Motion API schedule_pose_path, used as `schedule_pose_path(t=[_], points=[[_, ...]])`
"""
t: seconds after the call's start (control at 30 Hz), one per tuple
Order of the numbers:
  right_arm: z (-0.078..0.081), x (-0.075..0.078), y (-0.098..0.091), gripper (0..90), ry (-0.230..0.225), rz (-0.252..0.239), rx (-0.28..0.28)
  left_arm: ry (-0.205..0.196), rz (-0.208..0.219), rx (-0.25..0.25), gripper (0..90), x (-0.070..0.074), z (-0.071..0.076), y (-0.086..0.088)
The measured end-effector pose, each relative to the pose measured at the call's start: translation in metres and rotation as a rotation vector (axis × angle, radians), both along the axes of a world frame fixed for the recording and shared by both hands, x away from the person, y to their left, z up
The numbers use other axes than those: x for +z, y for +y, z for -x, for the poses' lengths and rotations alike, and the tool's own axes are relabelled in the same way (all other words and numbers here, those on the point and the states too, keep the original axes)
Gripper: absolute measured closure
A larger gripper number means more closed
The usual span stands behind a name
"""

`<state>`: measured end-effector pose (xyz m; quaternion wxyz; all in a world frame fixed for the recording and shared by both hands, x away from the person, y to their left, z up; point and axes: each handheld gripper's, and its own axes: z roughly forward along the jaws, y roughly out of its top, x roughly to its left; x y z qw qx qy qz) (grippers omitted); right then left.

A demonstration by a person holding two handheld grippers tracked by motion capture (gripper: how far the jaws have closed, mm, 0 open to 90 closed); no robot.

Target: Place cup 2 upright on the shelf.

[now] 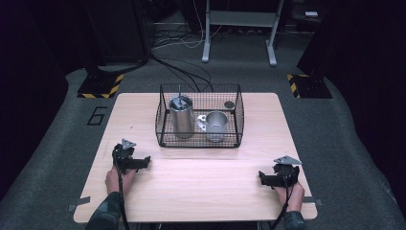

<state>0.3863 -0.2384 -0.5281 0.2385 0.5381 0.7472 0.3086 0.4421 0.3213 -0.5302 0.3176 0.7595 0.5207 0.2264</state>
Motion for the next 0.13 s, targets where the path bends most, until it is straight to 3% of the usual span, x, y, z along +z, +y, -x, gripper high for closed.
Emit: schedule_pose_path(t=[0.13], points=[[0.0008,-0.0016,-0.0033,0.0,0.006,-0.027,-0.001,0.0,0.0,0.0,1.7,0.0,0.0,0.0]])
